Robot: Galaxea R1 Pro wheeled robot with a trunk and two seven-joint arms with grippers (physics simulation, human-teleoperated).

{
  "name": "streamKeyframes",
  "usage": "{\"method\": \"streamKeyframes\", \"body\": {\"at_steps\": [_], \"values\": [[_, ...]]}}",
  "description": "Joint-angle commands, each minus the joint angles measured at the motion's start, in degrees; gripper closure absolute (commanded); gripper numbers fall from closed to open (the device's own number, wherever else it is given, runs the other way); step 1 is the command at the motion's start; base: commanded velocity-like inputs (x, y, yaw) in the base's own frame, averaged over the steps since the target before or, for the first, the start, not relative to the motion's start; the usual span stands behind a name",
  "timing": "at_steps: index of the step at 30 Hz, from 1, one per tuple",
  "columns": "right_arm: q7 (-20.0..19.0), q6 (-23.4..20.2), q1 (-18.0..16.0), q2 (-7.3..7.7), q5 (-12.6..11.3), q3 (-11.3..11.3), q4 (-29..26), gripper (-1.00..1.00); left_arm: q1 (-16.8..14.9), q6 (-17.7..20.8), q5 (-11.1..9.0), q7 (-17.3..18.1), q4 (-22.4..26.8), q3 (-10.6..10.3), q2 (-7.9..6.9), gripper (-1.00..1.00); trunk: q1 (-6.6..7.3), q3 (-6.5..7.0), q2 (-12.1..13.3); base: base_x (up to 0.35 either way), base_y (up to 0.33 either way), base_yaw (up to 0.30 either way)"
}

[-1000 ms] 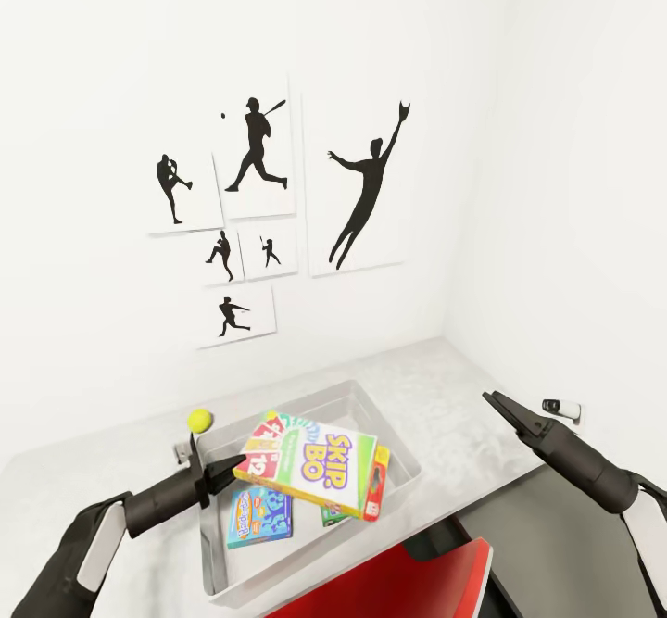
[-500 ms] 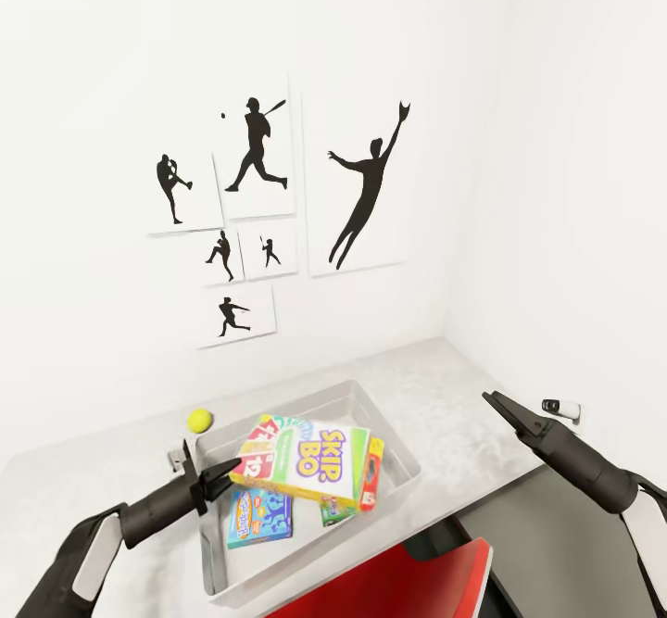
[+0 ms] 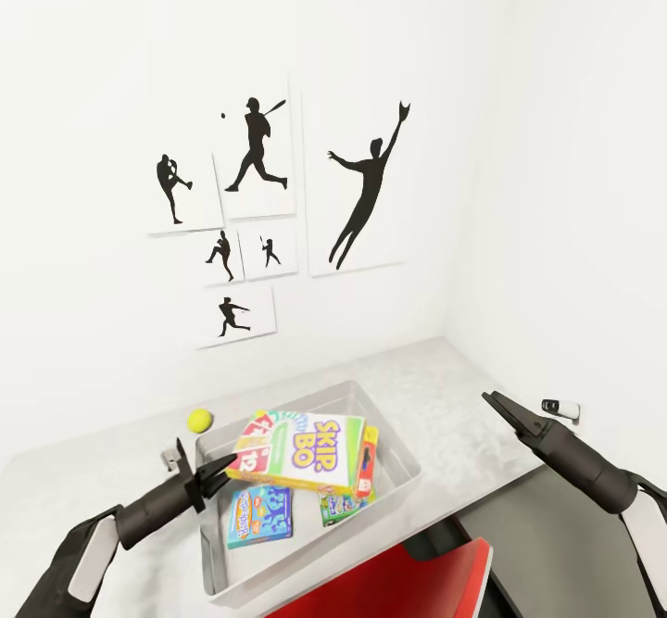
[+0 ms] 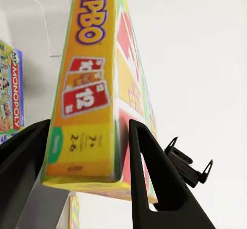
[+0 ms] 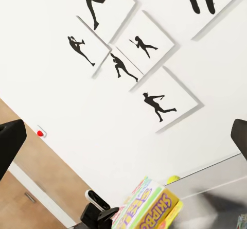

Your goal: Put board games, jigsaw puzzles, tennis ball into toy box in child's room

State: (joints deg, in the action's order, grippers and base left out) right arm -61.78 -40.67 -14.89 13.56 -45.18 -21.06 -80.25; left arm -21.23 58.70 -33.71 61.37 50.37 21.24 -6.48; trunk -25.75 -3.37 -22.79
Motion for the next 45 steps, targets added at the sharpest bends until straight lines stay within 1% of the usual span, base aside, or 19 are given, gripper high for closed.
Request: {"method": "streamKeyframes", "body": {"at_steps": [1,2,5,7,8,10,13,17,20,23,27,33,39,45], "values": [[0.0,-0.4,-0.1,0.00,-0.3,0.0,0.0,-1.00,-0.1,0.2,0.0,0.2,0.0,0.1,0.22,1.00,-0.04,-0.13,-0.1,0.000,0.000,0.000],[0.0,-0.4,-0.1,-0.01,-0.3,0.0,0.0,-1.00,0.0,0.2,0.0,0.2,0.0,0.1,0.37,1.00,-0.04,-0.13,-0.1,0.000,0.000,0.000],[0.0,-0.4,-0.1,-0.02,-0.3,0.0,0.0,-1.00,0.0,0.0,0.0,0.1,0.0,0.4,1.40,1.00,-0.04,-0.13,-0.1,0.000,0.000,0.000],[0.0,-0.4,-0.1,-0.03,-0.3,0.0,0.0,-1.00,0.0,-0.1,0.0,-0.2,0.0,1.2,2.59,1.00,-0.04,-0.13,-0.1,0.000,0.000,0.000],[0.0,-0.4,-0.1,-0.03,-0.3,0.1,0.0,-1.00,0.0,-0.1,0.0,-0.3,0.1,1.4,2.87,1.00,-0.04,-0.13,-0.1,0.000,0.000,0.000],[0.0,-0.4,-0.1,-0.03,-0.3,0.0,0.0,-1.00,0.0,-0.2,0.1,-0.5,0.2,2.4,3.95,1.00,-0.04,-0.13,-0.1,0.000,0.000,0.000],[0.0,-0.4,-0.1,-0.02,-0.3,0.0,0.0,-1.00,0.0,-0.2,0.2,-0.6,0.3,3.0,4.70,1.00,-0.04,-0.13,-0.1,0.000,0.000,0.000],[0.0,-0.4,-0.1,-0.02,-0.3,0.0,0.0,-1.00,0.3,-0.2,0.2,-0.6,0.4,3.8,5.00,1.00,-0.04,-0.13,-0.1,0.000,0.000,0.000],[0.0,-0.4,-0.1,-0.02,-0.3,0.0,0.0,-1.00,1.0,-0.3,0.2,-0.6,1.2,5.7,5.21,1.00,-0.04,-0.13,-0.1,0.000,0.000,0.000],[0.0,-0.4,-0.1,-0.05,-0.3,0.0,0.0,-1.00,1.5,-0.2,0.2,-0.6,2.4,6.8,5.74,1.00,-0.04,-0.13,-0.1,0.000,0.000,0.000],[0.0,-0.4,-0.1,-0.03,-0.3,0.0,0.0,-1.00,2.9,-0.2,0.2,-0.6,4.3,7.4,6.20,1.00,-0.04,-0.13,-0.1,0.000,0.000,0.000],[0.0,-0.4,-0.1,-0.02,-0.3,0.0,0.0,-1.00,3.6,-0.1,0.4,-0.8,5.2,8.0,6.44,1.00,-0.04,-0.13,-0.1,0.000,0.000,0.000],[0.0,-0.4,-0.1,-0.02,-0.3,0.0,0.0,-1.00,3.7,-0.1,0.2,-3.6,5.5,10.3,7.30,1.00,-0.04,-0.13,-0.1,0.000,0.000,0.000],[-0.1,-0.4,-0.1,0.05,-0.3,0.0,0.0,-1.00,3.9,0.0,0.1,-4.3,5.7,11.0,7.67,1.00,-0.04,-0.13,-0.1,0.000,0.000,0.000]]}}
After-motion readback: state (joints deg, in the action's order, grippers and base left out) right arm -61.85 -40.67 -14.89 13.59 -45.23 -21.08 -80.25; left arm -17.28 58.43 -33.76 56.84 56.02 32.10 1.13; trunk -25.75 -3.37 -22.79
